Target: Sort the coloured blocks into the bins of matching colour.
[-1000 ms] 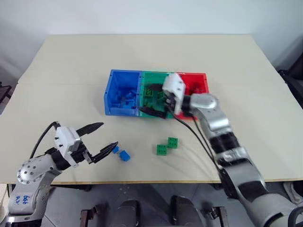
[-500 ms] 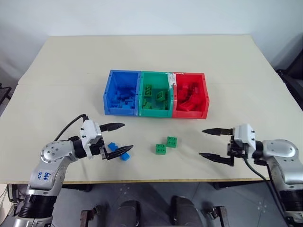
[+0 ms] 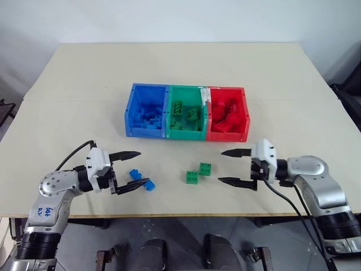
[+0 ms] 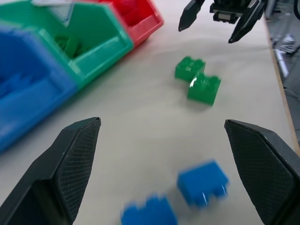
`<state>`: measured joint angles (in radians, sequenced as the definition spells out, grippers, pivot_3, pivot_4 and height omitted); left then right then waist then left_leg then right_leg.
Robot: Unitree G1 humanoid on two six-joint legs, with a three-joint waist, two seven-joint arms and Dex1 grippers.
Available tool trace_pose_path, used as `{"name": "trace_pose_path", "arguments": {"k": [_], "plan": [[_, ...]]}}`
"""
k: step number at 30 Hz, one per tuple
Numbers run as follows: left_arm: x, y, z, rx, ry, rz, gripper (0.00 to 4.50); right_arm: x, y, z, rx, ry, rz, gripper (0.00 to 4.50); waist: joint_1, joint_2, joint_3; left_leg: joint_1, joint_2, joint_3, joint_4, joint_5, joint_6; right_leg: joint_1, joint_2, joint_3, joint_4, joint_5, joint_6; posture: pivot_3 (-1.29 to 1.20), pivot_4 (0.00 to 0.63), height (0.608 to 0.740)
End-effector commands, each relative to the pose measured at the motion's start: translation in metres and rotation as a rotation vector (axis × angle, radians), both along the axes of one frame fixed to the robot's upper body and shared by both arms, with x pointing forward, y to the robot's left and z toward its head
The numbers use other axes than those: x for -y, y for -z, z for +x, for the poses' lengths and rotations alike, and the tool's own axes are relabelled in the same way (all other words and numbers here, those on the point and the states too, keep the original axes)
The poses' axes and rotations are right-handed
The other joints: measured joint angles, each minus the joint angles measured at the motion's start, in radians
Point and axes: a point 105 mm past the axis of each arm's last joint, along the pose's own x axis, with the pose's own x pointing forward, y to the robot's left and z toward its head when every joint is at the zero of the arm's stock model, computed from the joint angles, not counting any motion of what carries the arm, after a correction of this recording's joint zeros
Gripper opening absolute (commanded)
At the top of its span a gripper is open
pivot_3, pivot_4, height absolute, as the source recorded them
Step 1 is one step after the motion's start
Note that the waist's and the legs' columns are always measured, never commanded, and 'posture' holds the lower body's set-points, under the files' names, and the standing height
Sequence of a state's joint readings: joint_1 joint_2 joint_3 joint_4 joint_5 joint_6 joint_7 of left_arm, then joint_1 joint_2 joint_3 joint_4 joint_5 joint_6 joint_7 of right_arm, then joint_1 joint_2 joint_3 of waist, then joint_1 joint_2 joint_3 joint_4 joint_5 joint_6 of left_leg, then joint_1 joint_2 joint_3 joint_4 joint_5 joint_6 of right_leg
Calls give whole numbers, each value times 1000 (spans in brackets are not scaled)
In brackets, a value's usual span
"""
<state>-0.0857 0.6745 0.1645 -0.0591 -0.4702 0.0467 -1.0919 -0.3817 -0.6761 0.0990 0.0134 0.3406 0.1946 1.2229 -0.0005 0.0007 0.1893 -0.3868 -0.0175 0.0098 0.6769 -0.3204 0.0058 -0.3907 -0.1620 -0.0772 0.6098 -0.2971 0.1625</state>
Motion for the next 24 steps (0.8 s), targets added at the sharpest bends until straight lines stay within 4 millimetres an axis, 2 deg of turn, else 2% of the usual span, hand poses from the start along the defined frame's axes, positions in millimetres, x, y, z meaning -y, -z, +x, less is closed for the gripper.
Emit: {"name": "trace_pose_path", "arguments": {"k": [1,3,6,11,13,19,24], "plan": [[0,-14,-8,52,-1,3,4500,-11,11,10,-13,-30,-33,4450,2,0,0,0,0,0,2,-1,0,0,0,0,0,0,0,0,150,740],[2,-16,-12,53,-2,2,4500,-13,15,12,-28,-44,-36,4450,9,0,0,-1,-1,-1,3,-1,1,1,-1,0,0,0,0,0,150,740],[5,-18,-20,50,-7,3,4500,-18,20,15,-52,-58,-19,3856,7,0,0,-1,-1,-3,3,-2,1,0,-1,1,1,0,0,0,150,740],[3,-17,-25,28,-41,-9,4500,-20,21,22,-29,-47,-14,2200,-2,0,0,-1,-1,-3,3,-2,1,0,-1,0,1,0,0,0,150,740],[1,-18,-25,31,-64,-15,4500,-18,14,24,4,-40,0,1549,-2,0,0,-1,0,-3,3,-2,1,0,0,0,1,0,0,0,150,740],[-5,-19,-27,38,-129,-47,4500,-16,-34,38,69,31,142,1549,-2,0,0,-1,0,-3,3,-2,1,-1,-1,1,1,0,0,0,150,740],[-9,-16,-31,29,-172,-57,4500,-40,-85,80,149,159,247,1549,-19,1,0,0,2,-3,3,-2,0,-2,0,1,2,0,0,0,150,740]]}}
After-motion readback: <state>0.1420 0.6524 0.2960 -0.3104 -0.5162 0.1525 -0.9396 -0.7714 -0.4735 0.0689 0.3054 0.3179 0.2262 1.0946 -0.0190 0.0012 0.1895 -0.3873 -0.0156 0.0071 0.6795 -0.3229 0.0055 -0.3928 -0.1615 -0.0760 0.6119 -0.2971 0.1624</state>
